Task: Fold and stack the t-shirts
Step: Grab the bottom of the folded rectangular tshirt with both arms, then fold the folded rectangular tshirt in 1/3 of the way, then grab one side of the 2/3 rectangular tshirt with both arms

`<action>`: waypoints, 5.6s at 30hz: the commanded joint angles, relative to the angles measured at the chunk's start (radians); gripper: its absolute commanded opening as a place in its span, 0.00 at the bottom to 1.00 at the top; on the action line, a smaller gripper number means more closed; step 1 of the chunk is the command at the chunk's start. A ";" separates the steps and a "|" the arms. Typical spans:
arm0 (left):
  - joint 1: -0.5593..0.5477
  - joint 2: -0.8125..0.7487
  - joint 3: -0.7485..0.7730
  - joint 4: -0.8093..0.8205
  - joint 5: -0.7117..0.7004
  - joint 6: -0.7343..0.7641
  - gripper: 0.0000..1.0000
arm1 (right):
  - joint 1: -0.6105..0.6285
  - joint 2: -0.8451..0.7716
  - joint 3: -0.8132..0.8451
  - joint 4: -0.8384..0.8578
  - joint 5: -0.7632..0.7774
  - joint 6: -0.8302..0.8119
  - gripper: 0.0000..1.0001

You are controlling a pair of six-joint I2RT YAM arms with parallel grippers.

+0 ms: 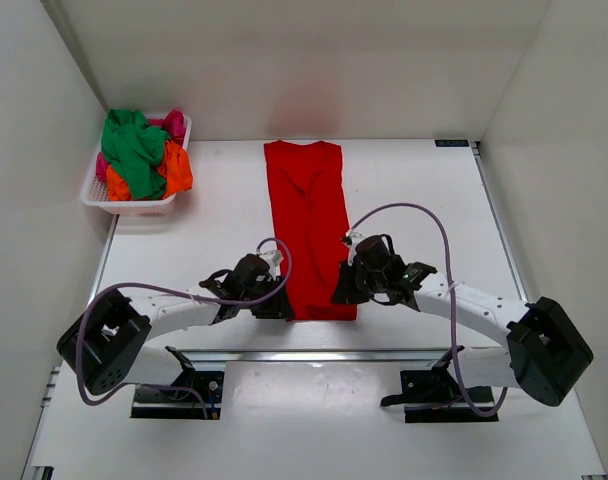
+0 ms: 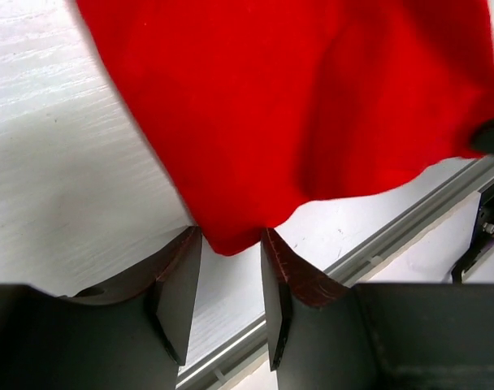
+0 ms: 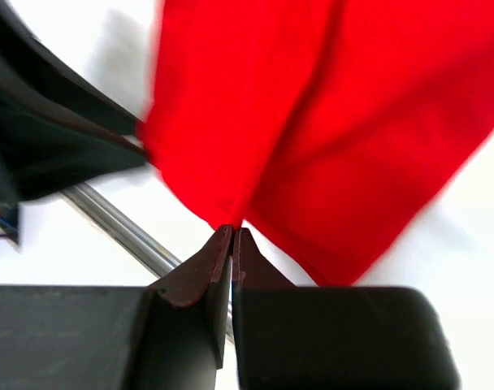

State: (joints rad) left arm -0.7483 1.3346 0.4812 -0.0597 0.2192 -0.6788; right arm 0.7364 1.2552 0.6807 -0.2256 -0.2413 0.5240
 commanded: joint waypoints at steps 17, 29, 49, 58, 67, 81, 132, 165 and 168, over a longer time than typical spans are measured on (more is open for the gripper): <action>0.021 0.011 0.040 -0.043 -0.035 0.031 0.01 | -0.017 0.142 -0.101 -0.012 -0.013 -0.050 0.00; 0.023 -0.072 0.022 -0.106 -0.004 0.039 0.02 | -0.092 -0.125 -0.081 -0.145 0.043 -0.059 0.39; -0.045 -0.190 -0.102 -0.114 -0.009 -0.027 0.00 | 0.072 -0.086 -0.202 -0.118 0.068 0.054 0.00; -0.027 -0.387 -0.102 -0.285 0.000 -0.042 0.00 | 0.117 -0.224 -0.170 -0.239 0.001 0.068 0.00; 0.130 -0.292 0.166 -0.362 0.075 0.047 0.01 | -0.109 -0.036 0.216 -0.446 -0.115 -0.223 0.00; 0.374 0.126 0.609 -0.370 0.126 0.192 0.01 | -0.357 0.372 0.707 -0.475 -0.119 -0.456 0.00; 0.331 0.194 0.435 -0.241 -0.090 0.150 0.54 | -0.286 0.515 0.616 -0.325 0.094 -0.302 0.45; 0.153 0.305 0.317 -0.052 -0.337 -0.027 0.48 | -0.195 0.561 0.392 -0.102 0.203 -0.125 0.41; 0.141 0.320 0.300 -0.046 -0.346 -0.034 0.45 | -0.164 0.578 0.384 -0.124 0.237 -0.122 0.36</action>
State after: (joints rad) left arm -0.5880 1.6413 0.8101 -0.1066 -0.1097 -0.6937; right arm 0.5388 1.7931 1.0817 -0.3161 -0.0406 0.3954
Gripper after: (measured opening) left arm 0.461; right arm 0.368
